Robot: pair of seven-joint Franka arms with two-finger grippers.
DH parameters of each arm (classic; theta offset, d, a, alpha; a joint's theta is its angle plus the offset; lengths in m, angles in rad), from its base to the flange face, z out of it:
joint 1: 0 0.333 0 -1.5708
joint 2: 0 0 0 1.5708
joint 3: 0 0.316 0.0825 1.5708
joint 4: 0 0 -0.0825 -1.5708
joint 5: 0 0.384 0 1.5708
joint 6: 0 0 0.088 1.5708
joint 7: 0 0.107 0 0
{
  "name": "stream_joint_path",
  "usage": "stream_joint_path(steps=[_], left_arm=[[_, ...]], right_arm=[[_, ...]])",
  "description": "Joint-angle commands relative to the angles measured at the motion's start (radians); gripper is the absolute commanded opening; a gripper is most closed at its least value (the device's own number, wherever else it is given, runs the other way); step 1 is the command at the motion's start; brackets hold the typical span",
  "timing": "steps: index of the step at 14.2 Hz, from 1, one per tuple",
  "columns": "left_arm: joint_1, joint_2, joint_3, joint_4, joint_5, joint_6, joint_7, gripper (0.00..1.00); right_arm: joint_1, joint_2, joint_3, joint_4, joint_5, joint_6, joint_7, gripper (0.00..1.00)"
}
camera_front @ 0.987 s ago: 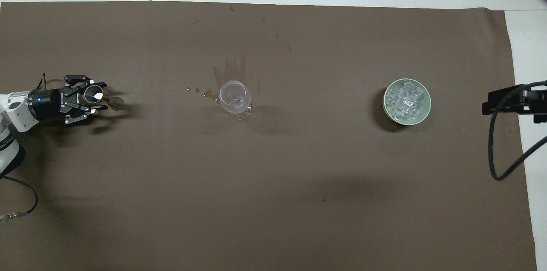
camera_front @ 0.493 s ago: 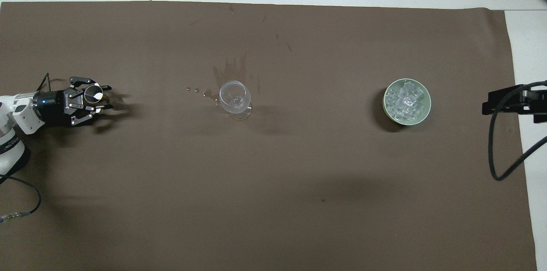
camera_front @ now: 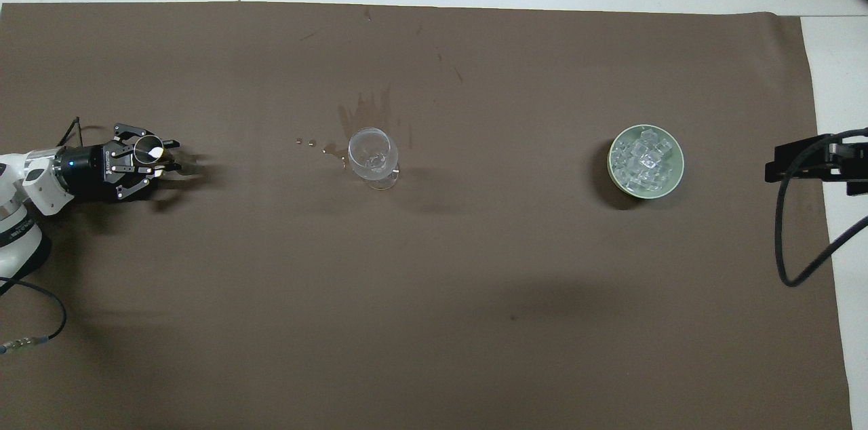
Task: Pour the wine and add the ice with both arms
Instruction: 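Close the left gripper around the silver jigger cup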
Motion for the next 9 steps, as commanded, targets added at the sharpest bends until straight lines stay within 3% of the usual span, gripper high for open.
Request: stream_joint_path(steps=[1, 6, 9], left_arm=[[0.006, 0.002, 0.002, -0.012, -0.024, -0.014, 0.026, 0.36], [0.011, 0.002, 0.004, -0.015, -0.025, -0.019, 0.024, 0.21], [0.009, 0.000, 0.004, -0.015, -0.025, -0.020, 0.024, 0.18]], right_arm=[[-0.004, -0.014, -0.002, -0.017, 0.005, 0.020, -0.027, 1.00], [-0.004, -0.014, -0.002, -0.017, 0.004, 0.020, -0.027, 1.00], [-0.004, -0.014, -0.002, -0.017, 0.004, 0.018, -0.029, 1.00]])
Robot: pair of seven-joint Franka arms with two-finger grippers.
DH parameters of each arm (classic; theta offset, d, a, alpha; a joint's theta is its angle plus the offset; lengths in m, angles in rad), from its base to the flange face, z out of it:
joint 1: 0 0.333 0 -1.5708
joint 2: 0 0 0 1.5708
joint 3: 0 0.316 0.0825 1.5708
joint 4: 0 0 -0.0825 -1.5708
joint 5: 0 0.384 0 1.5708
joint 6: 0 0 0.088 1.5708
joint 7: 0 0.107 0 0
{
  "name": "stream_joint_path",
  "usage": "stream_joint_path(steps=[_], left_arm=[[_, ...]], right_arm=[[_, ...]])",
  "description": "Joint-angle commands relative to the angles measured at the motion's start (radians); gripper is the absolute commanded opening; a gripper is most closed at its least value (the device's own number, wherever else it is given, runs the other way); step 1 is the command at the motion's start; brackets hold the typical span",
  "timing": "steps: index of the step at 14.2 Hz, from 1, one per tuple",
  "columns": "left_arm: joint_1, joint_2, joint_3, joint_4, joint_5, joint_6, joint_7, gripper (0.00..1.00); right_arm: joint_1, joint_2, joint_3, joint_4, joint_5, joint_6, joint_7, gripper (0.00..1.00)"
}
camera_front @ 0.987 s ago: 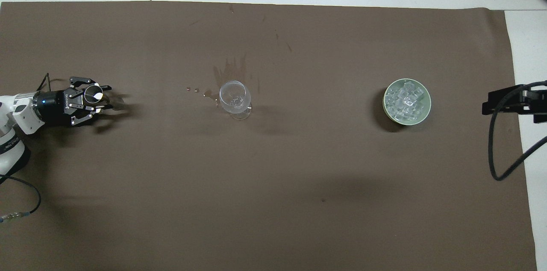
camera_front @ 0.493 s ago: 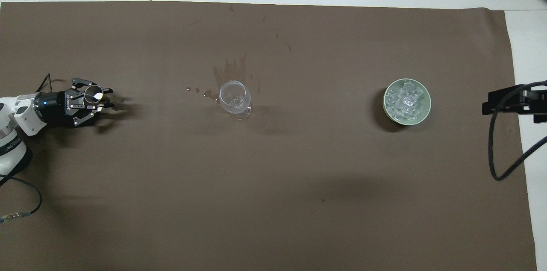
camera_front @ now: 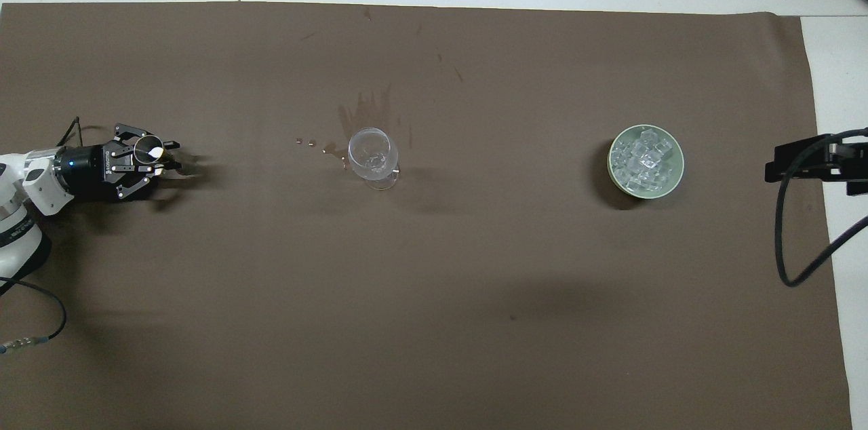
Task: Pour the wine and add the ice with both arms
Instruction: 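Close the left gripper around the silver jigger cup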
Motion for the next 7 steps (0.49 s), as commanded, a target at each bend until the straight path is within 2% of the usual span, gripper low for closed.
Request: stream_joint_path(steps=[1, 5, 7], left_arm=[[0.007, -0.003, -0.001, -0.012, -0.024, -0.022, 0.023, 0.16], [-0.002, -0.030, -0.025, -0.006, -0.024, -0.032, -0.009, 0.13], [-0.021, -0.073, -0.025, -0.006, -0.024, -0.032, -0.064, 0.13]], right_arm=[[-0.004, -0.014, -0.002, -0.017, 0.005, 0.020, -0.027, 1.00], [-0.004, -0.014, -0.002, -0.017, 0.005, 0.018, -0.027, 1.00], [-0.004, -0.014, -0.002, -0.017, 0.004, 0.020, -0.027, 1.00]])
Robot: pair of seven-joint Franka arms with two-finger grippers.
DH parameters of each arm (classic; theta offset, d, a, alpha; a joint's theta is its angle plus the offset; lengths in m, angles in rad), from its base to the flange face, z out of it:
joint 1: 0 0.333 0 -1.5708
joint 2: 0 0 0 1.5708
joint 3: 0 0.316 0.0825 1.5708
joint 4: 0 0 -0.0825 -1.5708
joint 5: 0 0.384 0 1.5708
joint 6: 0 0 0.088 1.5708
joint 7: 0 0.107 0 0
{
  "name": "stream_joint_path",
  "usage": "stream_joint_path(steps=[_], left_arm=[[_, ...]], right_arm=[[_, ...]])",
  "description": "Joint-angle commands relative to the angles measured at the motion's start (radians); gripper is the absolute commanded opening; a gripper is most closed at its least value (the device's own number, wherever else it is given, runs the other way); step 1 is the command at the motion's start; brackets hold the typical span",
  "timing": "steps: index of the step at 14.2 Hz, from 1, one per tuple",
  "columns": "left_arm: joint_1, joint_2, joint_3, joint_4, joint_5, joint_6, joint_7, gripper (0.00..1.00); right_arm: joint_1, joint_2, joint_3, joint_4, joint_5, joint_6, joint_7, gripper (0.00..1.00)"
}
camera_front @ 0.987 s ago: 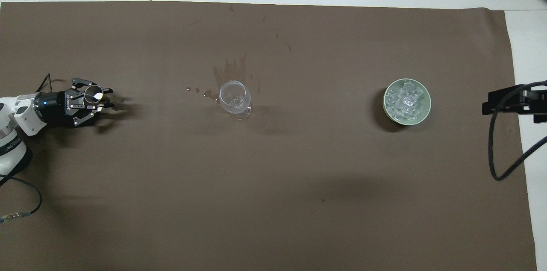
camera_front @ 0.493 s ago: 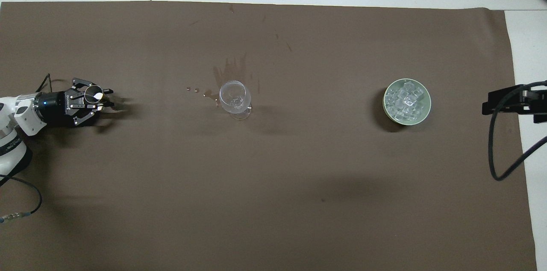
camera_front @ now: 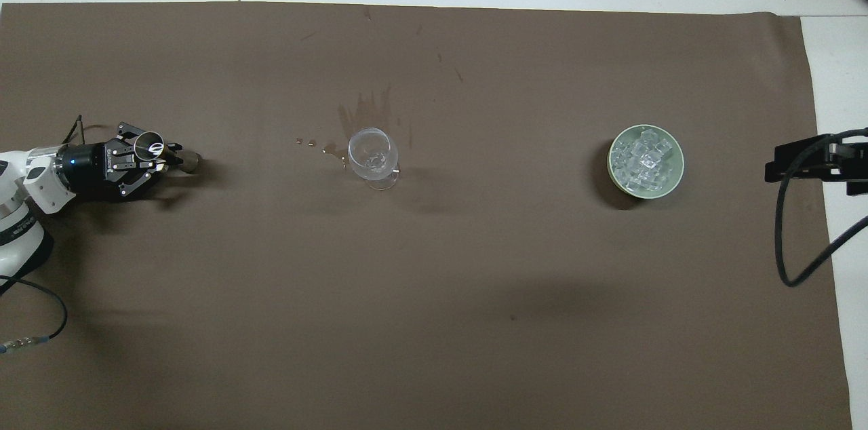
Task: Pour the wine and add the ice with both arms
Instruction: 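Lift the jigger with the left gripper and carry it over the glass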
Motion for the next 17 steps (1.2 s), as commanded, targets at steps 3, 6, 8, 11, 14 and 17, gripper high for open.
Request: stream_joint_path(steps=[3, 6, 8, 11, 14, 17], left_arm=[[-0.050, -0.128, 0.007, -0.014, -0.019, -0.002, -0.061, 0.11], [-0.094, -0.179, 0.008, -0.014, -0.016, -0.001, -0.100, 0.10], [-0.139, -0.180, 0.008, -0.008, -0.017, 0.005, -0.114, 0.10], [-0.189, -0.208, 0.008, -0.017, -0.023, 0.033, -0.119, 0.10], [-0.231, -0.271, 0.010, -0.040, -0.025, 0.048, -0.185, 0.10], [-0.278, -0.341, 0.008, -0.065, -0.025, 0.110, -0.246, 0.10]], right_arm=[[-0.004, -0.014, -0.002, -0.017, 0.004, 0.018, -0.027, 1.00], [-0.004, -0.014, -0.002, -0.017, 0.004, 0.020, -0.027, 1.00], [-0.004, -0.014, -0.002, -0.017, 0.005, 0.020, -0.027, 1.00], [-0.004, -0.014, -0.002, -0.017, 0.004, 0.020, -0.029, 1.00], [-0.004, -0.014, -0.002, -0.017, 0.004, 0.020, -0.027, 1.00], [-0.004, -0.014, -0.002, -0.017, 0.004, 0.020, -0.027, 1.00]])
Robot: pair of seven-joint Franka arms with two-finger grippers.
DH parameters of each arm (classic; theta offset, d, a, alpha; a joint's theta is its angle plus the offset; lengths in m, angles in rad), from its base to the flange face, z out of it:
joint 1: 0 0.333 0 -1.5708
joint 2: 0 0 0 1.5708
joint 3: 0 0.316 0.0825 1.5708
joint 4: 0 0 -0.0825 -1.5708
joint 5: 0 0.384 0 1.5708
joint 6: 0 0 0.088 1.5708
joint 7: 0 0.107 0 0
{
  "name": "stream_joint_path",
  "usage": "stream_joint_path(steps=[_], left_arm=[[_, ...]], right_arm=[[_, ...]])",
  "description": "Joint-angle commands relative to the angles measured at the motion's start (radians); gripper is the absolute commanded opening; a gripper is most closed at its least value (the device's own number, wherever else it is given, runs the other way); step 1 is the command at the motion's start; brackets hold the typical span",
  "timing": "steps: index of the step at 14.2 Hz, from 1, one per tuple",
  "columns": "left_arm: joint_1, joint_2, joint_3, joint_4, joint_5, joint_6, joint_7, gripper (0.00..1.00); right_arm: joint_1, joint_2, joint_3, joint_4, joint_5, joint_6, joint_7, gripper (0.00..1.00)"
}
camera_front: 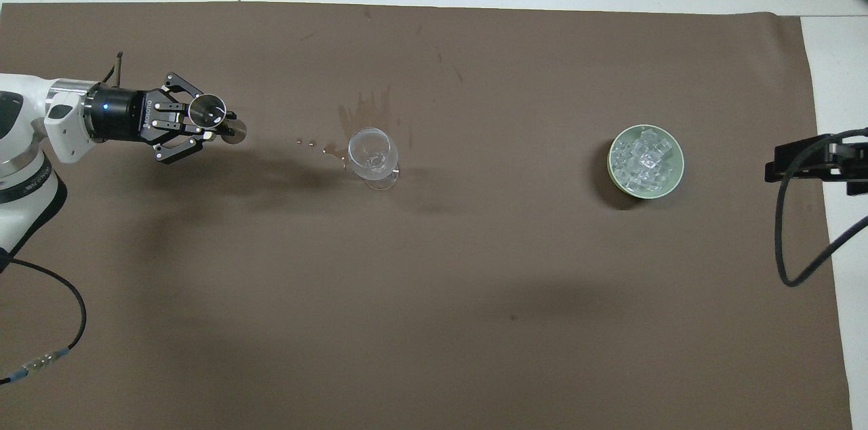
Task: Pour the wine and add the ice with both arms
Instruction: 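Lift the jigger with the left gripper and carry it over the glass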
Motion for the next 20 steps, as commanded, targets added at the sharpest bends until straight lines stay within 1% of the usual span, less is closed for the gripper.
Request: stream_joint_path(steps=[1, 3, 5, 9, 12, 14, 17, 20], left_arm=[[-0.063, -0.111, 0.020, -0.059, -0.019, 0.075, -0.089, 0.09], [-0.098, -0.148, 0.023, -0.063, -0.019, 0.106, -0.122, 0.09], [-0.127, -0.174, 0.025, -0.092, -0.019, 0.154, -0.122, 0.09], [-0.177, -0.176, 0.026, -0.099, -0.019, 0.168, -0.122, 0.09], [-0.184, -0.179, 0.026, -0.131, -0.019, 0.175, -0.122, 0.09], [-0.190, -0.183, 0.028, -0.134, -0.019, 0.178, -0.125, 0.09], [-0.192, -0.226, 0.028, -0.169, -0.016, 0.204, -0.154, 0.09], [-0.227, -0.246, 0.029, -0.181, -0.014, 0.246, -0.165, 0.09]], right_arm=[[-0.004, -0.014, -0.002, -0.017, 0.004, 0.020, -0.027, 1.00], [-0.004, -0.014, -0.002, -0.017, 0.005, 0.018, -0.027, 1.00], [-0.004, -0.014, -0.002, -0.017, 0.005, 0.018, -0.027, 1.00], [-0.004, -0.014, -0.002, -0.017, 0.004, 0.018, -0.029, 1.00], [-0.004, -0.014, -0.002, -0.017, 0.004, 0.020, -0.027, 1.00], [-0.004, -0.014, -0.002, -0.017, 0.005, 0.020, -0.027, 1.00], [-0.004, -0.014, -0.002, -0.017, 0.004, 0.020, -0.027, 1.00], [-0.004, -0.014, -0.002, -0.017, 0.005, 0.020, -0.027, 1.00]])
